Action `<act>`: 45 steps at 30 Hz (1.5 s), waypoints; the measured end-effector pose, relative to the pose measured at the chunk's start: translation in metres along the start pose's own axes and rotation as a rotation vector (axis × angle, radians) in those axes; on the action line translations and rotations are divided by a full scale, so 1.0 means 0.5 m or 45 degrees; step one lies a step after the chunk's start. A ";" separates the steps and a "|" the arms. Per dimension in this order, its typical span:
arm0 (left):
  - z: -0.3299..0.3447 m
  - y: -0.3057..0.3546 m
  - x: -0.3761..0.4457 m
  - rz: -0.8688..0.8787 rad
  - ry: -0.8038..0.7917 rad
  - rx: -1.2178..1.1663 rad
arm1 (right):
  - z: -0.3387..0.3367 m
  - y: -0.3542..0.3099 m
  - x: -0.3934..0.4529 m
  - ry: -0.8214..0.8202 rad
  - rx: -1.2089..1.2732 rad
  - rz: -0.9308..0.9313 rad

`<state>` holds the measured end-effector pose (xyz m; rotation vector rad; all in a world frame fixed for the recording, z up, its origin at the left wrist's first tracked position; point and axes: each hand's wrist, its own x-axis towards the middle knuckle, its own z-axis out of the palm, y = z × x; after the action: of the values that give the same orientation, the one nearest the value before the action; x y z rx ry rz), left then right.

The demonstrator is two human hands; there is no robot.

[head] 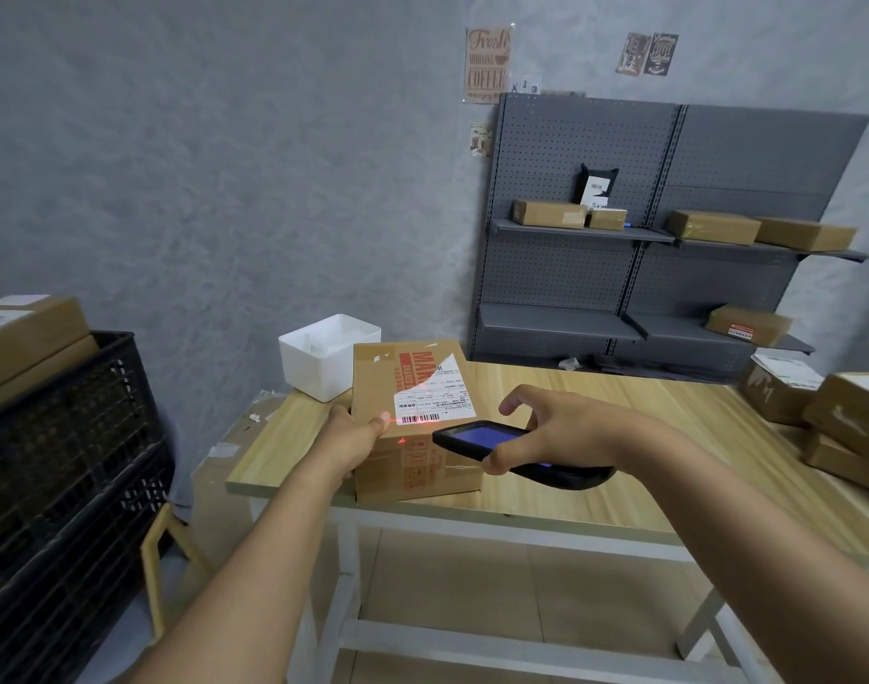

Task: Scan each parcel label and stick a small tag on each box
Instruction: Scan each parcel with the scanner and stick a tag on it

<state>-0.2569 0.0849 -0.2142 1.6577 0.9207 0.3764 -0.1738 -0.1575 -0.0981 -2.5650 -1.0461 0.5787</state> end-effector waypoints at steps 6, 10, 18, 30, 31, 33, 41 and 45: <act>-0.001 -0.003 -0.002 -0.004 0.007 0.045 | -0.007 -0.014 -0.012 0.015 -0.033 -0.010; -0.003 -0.004 -0.002 0.001 0.027 0.097 | -0.012 -0.021 -0.018 0.019 -0.067 -0.009; 0.001 -0.007 -0.009 0.084 0.020 -0.022 | -0.011 -0.020 -0.026 0.024 -0.080 0.002; 0.013 -0.015 -0.045 0.298 0.316 0.004 | -0.024 -0.031 -0.030 0.057 -0.086 0.006; 0.015 -0.016 -0.048 0.311 0.354 0.020 | -0.024 -0.032 -0.030 0.051 -0.091 0.004; 0.021 -0.022 -0.055 0.366 0.432 0.017 | -0.020 -0.033 -0.029 0.044 -0.099 -0.001; 0.027 -0.052 -0.082 0.621 0.470 0.002 | -0.009 -0.034 -0.020 -0.047 -0.165 0.020; 0.013 -0.048 -0.077 0.536 0.397 0.033 | -0.005 -0.033 -0.013 -0.019 -0.132 0.013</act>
<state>-0.2859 0.0533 -0.2300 1.8475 0.7962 0.9330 -0.1870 -0.1512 -0.0873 -2.6606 -1.0953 0.5607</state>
